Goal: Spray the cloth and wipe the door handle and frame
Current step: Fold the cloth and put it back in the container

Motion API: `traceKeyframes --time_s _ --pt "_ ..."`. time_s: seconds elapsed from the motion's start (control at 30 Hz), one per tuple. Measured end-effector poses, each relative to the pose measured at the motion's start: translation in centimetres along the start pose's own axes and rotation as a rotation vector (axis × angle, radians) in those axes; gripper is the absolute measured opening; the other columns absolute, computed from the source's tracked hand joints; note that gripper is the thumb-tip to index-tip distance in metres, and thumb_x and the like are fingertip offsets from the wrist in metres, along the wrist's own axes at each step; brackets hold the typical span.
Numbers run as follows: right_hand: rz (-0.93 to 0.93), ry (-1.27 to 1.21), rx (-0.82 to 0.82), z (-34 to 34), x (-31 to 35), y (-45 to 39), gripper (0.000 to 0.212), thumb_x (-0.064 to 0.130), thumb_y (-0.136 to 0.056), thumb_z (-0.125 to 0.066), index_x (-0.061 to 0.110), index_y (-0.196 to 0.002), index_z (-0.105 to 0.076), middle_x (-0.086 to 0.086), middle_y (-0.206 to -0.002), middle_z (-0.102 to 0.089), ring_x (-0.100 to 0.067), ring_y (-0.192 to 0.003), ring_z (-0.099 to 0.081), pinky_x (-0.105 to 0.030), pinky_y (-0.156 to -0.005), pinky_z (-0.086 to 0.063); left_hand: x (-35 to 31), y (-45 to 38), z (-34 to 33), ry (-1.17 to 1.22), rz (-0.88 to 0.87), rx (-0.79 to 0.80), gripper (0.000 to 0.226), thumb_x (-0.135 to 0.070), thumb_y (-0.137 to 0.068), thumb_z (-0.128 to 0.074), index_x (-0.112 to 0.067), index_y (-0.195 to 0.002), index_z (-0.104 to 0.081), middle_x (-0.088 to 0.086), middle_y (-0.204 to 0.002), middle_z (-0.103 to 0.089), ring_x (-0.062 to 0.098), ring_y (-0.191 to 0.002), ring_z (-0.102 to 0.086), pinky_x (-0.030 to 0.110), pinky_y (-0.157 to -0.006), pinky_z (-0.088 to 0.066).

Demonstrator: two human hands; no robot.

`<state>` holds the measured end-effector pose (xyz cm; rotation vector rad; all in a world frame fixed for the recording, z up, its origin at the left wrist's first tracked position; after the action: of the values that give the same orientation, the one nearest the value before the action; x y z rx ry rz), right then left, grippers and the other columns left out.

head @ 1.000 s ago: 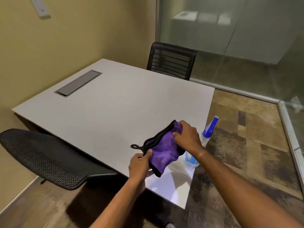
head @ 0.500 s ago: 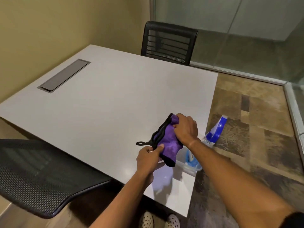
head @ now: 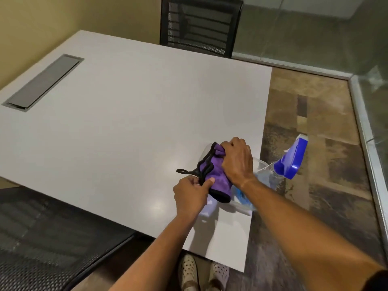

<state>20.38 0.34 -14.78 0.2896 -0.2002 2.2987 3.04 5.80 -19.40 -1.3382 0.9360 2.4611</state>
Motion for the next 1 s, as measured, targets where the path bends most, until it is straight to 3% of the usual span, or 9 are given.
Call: traceKeyframes --time_s 0.13,0.2,0.4,0.53,0.8,1.0 --pt "-0.008 0.012 -0.010 -0.4 0.6 0.0 0.030 0.006 -0.088 -0.060 0.009 -0.117 -0.061 -0.011 -0.108 -0.055 -0.026 -0.100 -0.048 -0.032 -0.083 -0.039 -1.0 -0.7 -0.2 -0.158 -0.072 -0.059 0.048 -0.053 -0.078 -0.078 -0.010 -0.065 -0.060 -0.001 -0.059 -0.063 0.015 -0.056 -0.060 0.024 -0.054 -0.041" --pt "-0.017 0.008 -0.018 -0.5 0.7 -0.1 0.030 0.004 -0.088 -0.059 0.008 -0.117 -0.060 -0.013 -0.109 -0.055 -0.027 -0.100 -0.047 -0.033 -0.083 -0.038 -1.4 -0.8 -0.2 -0.210 -0.089 -0.087 0.045 -0.053 -0.078 -0.078 -0.016 -0.063 -0.056 -0.005 -0.058 -0.058 0.010 -0.056 -0.055 0.021 -0.051 -0.034" --pt "-0.037 -0.006 -0.039 -0.6 0.9 -0.1 0.040 -0.011 -0.076 -0.060 0.006 -0.112 -0.060 -0.015 -0.107 -0.056 -0.031 -0.098 -0.049 -0.036 -0.078 -0.039 -1.3 -1.5 -1.4 -0.445 -0.118 -0.036 0.040 -0.049 -0.078 -0.081 -0.030 -0.067 -0.047 -0.018 -0.060 -0.045 0.013 -0.059 -0.051 0.022 -0.050 -0.033" --pt "-0.017 0.005 0.019 -1.5 0.8 -0.5 0.044 -0.009 -0.081 -0.058 0.010 -0.120 -0.058 -0.011 -0.113 -0.059 -0.029 -0.103 -0.050 -0.035 -0.084 -0.039 -1.3 -1.9 -1.5 -0.533 -0.129 -0.043 0.036 -0.049 -0.078 -0.080 -0.027 -0.070 -0.052 -0.016 -0.060 -0.045 0.006 -0.053 -0.046 0.021 -0.046 -0.029" --pt "0.012 0.057 0.009 -1.8 1.2 -0.9 0.022 -0.003 -0.087 -0.058 0.011 -0.104 -0.058 -0.009 -0.096 -0.066 -0.027 -0.088 -0.054 -0.031 -0.074 -0.033 -2.1 -1.2 -1.4 -0.708 -0.189 -0.002 0.021 -0.032 -0.086 -0.060 -0.018 -0.075 -0.050 -0.007 -0.065 -0.039 0.018 -0.061 -0.044 0.026 -0.053 -0.032" --pt "-0.030 0.052 0.015 -2.2 1.3 -0.5 0.024 -0.001 -0.089 -0.058 0.009 -0.112 -0.058 -0.013 -0.101 -0.063 -0.028 -0.088 -0.055 -0.036 -0.076 -0.041 -2.7 -0.9 -1.4 -0.733 -0.193 0.045 0.018 -0.028 -0.087 -0.056 -0.016 -0.077 -0.049 -0.006 -0.066 -0.036 0.019 -0.062 -0.043 0.026 -0.055 -0.033"
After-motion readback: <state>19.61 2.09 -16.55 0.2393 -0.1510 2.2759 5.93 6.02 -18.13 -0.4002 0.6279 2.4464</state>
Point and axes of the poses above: each hand's wrist, its own y-axis away from the middle knuckle, its own z-axis out of the back of the hand, x = y × z, the point moved 8 cm from there along -y, towards the middle knuckle
